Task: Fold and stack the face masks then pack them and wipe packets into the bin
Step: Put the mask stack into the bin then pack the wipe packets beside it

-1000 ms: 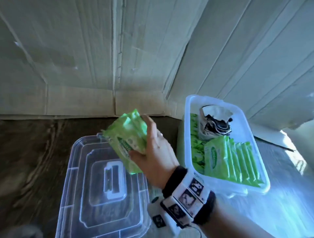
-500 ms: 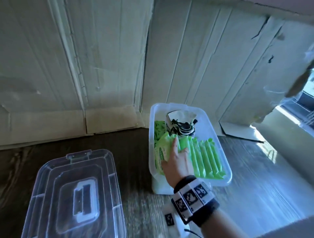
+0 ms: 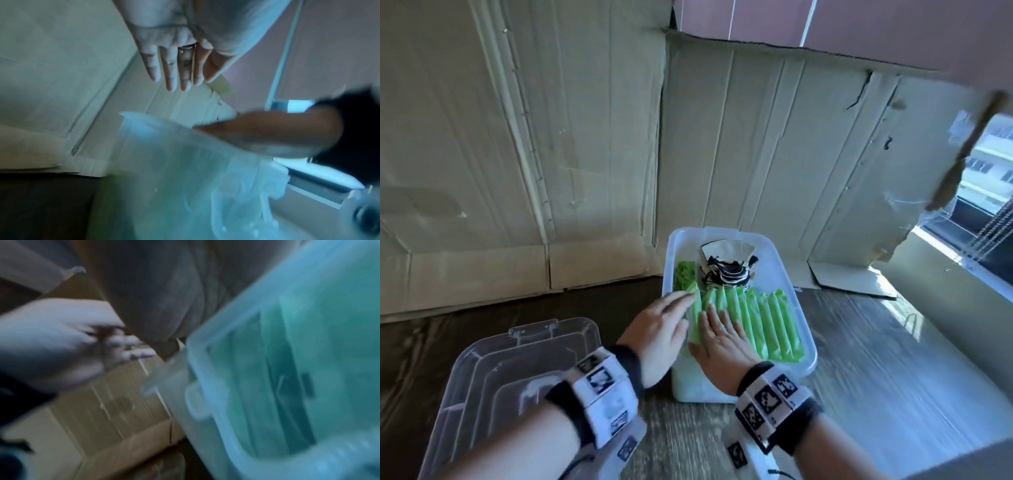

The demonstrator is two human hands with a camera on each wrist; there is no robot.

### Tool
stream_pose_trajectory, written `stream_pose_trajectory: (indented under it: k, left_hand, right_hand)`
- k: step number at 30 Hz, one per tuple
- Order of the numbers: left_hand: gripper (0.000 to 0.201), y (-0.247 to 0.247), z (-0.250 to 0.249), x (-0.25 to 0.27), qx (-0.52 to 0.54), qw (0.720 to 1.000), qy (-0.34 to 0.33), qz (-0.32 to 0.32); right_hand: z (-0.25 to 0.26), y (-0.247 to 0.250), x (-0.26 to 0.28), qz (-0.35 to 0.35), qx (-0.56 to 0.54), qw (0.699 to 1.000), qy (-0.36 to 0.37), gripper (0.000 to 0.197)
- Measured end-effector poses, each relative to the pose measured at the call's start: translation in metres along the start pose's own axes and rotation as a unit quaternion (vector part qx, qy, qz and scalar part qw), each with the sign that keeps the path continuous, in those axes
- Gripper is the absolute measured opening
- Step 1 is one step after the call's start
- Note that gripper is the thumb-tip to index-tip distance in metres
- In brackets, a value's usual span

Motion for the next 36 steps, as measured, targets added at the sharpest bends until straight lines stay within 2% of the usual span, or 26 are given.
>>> stream_pose_trajectory:
  k: [2, 3, 4, 6, 9, 11, 13, 16, 17, 18, 20, 22, 23, 25, 27, 29, 32, 36]
  left_hand:
    - [0.063, -0.025, -0.026, -0.023, -0.081, 0.996, -0.026, 0.032]
    - [0.062, -0.039, -0.015, -0.03, -0.121, 0.99, 0.002, 0.067]
    - [0.06, -0.049, -0.002, -0.03, -0.154, 0.98, 0.059, 0.11]
    - [0.059, -0.059, 0.017, -0.023, -0.199, 0.958, 0.133, 0.161]
    - [0.059, -0.07, 0.021, -0.022, -0.263, 0.931, 0.136, 0.215]
    - [0.06, -0.071, 0.026, -0.021, -0.286, 0.921, 0.145, 0.224]
    - [0.07, -0.069, 0.026, -0.024, -0.295, 0.923, 0.138, 0.207]
    - [0.103, -0.071, 0.029, -0.021, -0.265, 0.936, 0.125, 0.194]
    - [0.115, -0.071, 0.03, -0.019, -0.257, 0.939, 0.126, 0.192]
    - [0.118, -0.07, 0.03, -0.02, -0.243, 0.944, 0.129, 0.182]
    - [0.101, -0.064, 0.033, -0.022, -0.181, 0.963, 0.148, 0.134]
    - [0.083, -0.051, 0.035, -0.022, -0.066, 0.979, 0.184, 0.052]
    - [0.077, -0.044, 0.041, -0.022, -0.004, 0.979, 0.205, 0.001]
    - [0.064, -0.028, 0.055, -0.021, 0.105, 0.958, 0.257, -0.077]
    - [0.047, -0.022, 0.071, -0.021, 0.155, 0.932, 0.314, -0.09]
    - [0.023, -0.018, 0.076, -0.025, 0.146, 0.932, 0.32, -0.083]
    - [0.019, -0.016, 0.078, -0.027, 0.129, 0.936, 0.32, -0.075]
    - [0.016, -0.013, 0.077, -0.012, 0.138, 0.929, 0.326, -0.108]
  right_hand:
    - [-0.014, 0.014, 0.006, -0.037, -0.059, 0.998, 0.002, 0.056]
    - [-0.026, 0.02, 0.009, -0.068, -0.062, 0.996, -0.017, 0.056]
    - [-0.04, 0.022, 0.012, -0.095, -0.044, 0.993, -0.046, 0.056]
    - [-0.064, 0.01, 0.017, -0.076, 0.002, 0.993, -0.096, 0.057]
    - [-0.074, -0.004, 0.012, -0.034, 0.01, 0.996, -0.086, 0.058]
    - [-0.077, -0.004, 0.012, -0.036, -0.029, 0.996, -0.079, 0.058]
    - [-0.083, -0.002, 0.01, -0.048, -0.023, 0.995, -0.087, 0.06]
    - [-0.09, -0.005, 0.01, -0.019, -0.007, 0.996, -0.081, 0.063]
    - [-0.095, -0.003, 0.012, -0.027, -0.024, 0.995, -0.094, 0.064]
    - [-0.102, -0.001, 0.012, -0.039, -0.028, 0.992, -0.113, 0.065]
    - [-0.111, 0.001, 0.014, -0.045, 0.001, 0.989, -0.139, 0.067]
    - [-0.117, -0.001, 0.016, -0.055, -0.032, 0.987, -0.146, 0.066]
    - [-0.123, 0.002, 0.019, -0.078, -0.074, 0.98, -0.167, 0.064]
    - [-0.146, 0.01, 0.03, -0.138, -0.161, 0.943, -0.255, 0.062]
    - [-0.161, 0.005, 0.035, -0.123, -0.225, 0.919, -0.298, 0.055]
    - [-0.161, -0.005, 0.029, -0.085, -0.262, 0.919, -0.28, 0.038]
    - [-0.162, -0.002, 0.025, -0.106, -0.281, 0.913, -0.276, 0.032]
    - [-0.161, 0.007, 0.018, -0.107, -0.27, 0.924, -0.249, 0.033]
Point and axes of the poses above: each hand's wrist, its own x-axis away from the middle knuckle, its own y-axis out of the back of the hand, z = x × y, the point moved 8 cm from there along -x, towards the middle knuckle, and after that the axes turned 13 degrees about x, right-handed, at the moved point
